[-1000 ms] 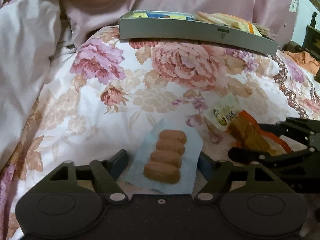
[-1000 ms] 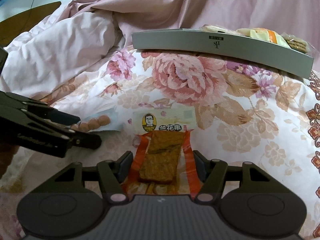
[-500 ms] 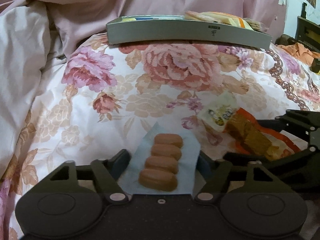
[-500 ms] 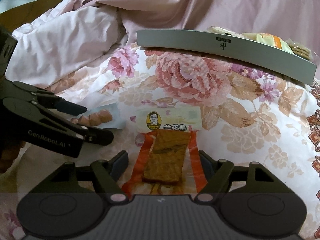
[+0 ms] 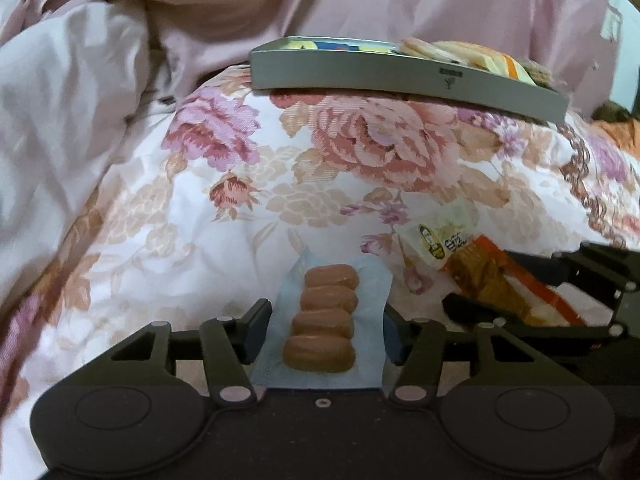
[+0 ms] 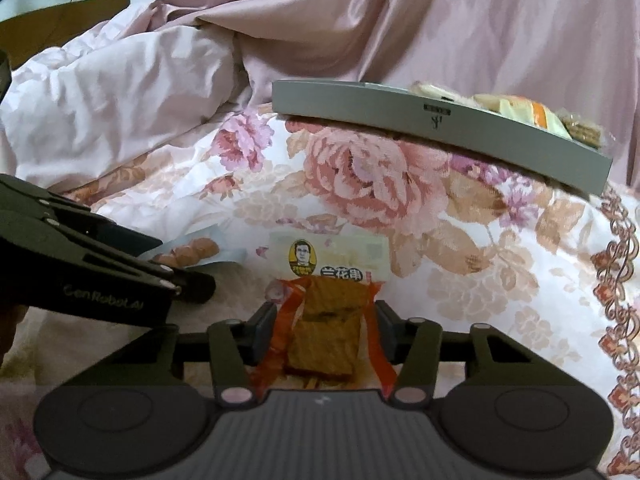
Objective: Organize snacks
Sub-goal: 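Close the left gripper on the sausage pack while the right closes on the spicy strip pack, then lift and carry the sausage pack and spicy strip pack over the grey tray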
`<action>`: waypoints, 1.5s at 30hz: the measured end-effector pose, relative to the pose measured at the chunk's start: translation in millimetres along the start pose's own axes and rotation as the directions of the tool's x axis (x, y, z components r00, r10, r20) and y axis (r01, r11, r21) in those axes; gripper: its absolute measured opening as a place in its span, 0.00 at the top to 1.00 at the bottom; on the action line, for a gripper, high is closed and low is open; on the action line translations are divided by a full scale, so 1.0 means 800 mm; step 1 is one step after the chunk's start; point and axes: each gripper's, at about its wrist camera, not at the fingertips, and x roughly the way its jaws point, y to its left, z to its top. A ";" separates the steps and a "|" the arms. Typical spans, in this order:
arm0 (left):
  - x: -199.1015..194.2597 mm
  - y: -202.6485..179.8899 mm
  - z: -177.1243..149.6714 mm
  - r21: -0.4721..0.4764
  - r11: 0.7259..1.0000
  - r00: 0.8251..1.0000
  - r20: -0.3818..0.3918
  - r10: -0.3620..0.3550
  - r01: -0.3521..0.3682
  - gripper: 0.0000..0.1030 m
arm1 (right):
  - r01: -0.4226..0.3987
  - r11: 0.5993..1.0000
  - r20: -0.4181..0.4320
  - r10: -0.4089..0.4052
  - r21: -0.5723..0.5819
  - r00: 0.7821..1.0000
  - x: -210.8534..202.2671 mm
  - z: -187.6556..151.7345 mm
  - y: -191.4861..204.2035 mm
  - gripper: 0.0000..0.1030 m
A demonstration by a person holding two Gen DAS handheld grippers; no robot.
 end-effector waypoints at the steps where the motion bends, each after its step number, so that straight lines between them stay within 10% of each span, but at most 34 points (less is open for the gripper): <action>1: -0.001 0.000 0.000 -0.012 1.000 1.000 0.002 -0.002 0.002 0.43 | -0.002 1.000 -0.006 0.002 0.002 1.000 0.001 0.000 0.000 0.44; 9: -0.003 0.012 -0.001 -0.127 0.991 0.999 0.033 -0.040 0.044 0.44 | -0.064 0.986 -0.046 0.072 0.156 0.996 0.017 0.005 -0.029 0.32; 40: -0.016 0.026 -0.003 -0.243 0.964 0.983 0.174 -0.065 0.107 0.43 | -0.042 0.996 0.016 0.041 0.073 0.999 0.000 0.012 -0.014 0.55; 45: -0.017 0.026 -0.002 -0.241 0.964 0.983 0.172 -0.067 0.108 0.43 | -0.061 0.991 -0.050 0.067 0.117 0.997 0.012 0.013 -0.020 0.35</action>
